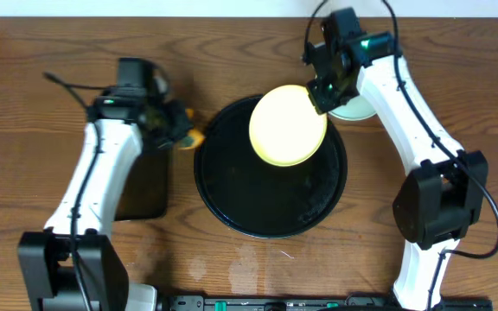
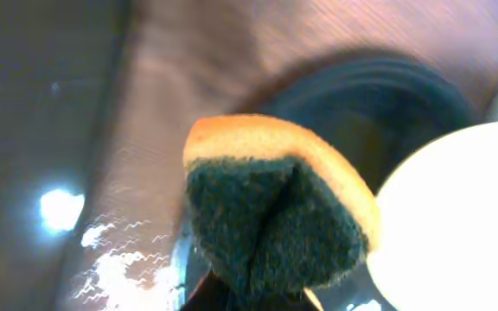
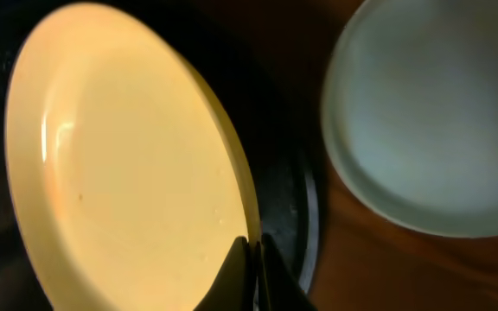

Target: Clean dirty plates on tray and stack at the side

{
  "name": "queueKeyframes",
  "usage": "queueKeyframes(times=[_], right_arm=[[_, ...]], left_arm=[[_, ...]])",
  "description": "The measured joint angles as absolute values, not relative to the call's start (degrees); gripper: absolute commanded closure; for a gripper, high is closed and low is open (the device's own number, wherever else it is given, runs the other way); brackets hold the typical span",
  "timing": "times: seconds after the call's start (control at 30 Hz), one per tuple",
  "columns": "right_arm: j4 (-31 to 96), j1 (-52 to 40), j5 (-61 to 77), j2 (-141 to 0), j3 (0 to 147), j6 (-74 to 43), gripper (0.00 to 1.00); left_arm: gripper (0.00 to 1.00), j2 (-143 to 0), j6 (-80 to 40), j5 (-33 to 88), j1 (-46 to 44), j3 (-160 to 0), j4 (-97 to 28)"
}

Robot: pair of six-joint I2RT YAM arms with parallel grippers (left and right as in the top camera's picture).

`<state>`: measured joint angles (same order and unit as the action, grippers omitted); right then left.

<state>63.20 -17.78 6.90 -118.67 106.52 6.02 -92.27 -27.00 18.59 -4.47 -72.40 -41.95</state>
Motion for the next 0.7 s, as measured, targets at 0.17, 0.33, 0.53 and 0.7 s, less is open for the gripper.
queueKeyframes(times=[0.17, 0.33, 0.53, 0.7], right_arm=[[54.43, -17.91, 12.21, -118.67, 95.77, 2.83, 0.99], [48.71, -17.96, 14.31, -118.67, 89.45, -0.27, 0.99], [47.27, -17.96, 15.9, -118.67, 87.92, -2.42, 0.99], [47.24, -17.96, 16.25, -118.67, 87.92, -2.83, 0.99]], left_arm=[[0.93, -92.66, -31.44, 19.35, -12.25, -72.38, -35.29], [0.92, -96.25, -36.84, 19.22, -16.16, -72.38, -30.33], [0.92, -104.77, -43.18, 19.55, -20.18, -72.34, -23.75], [0.93, -109.36, -45.71, 19.33, -24.95, -72.31, -18.52]])
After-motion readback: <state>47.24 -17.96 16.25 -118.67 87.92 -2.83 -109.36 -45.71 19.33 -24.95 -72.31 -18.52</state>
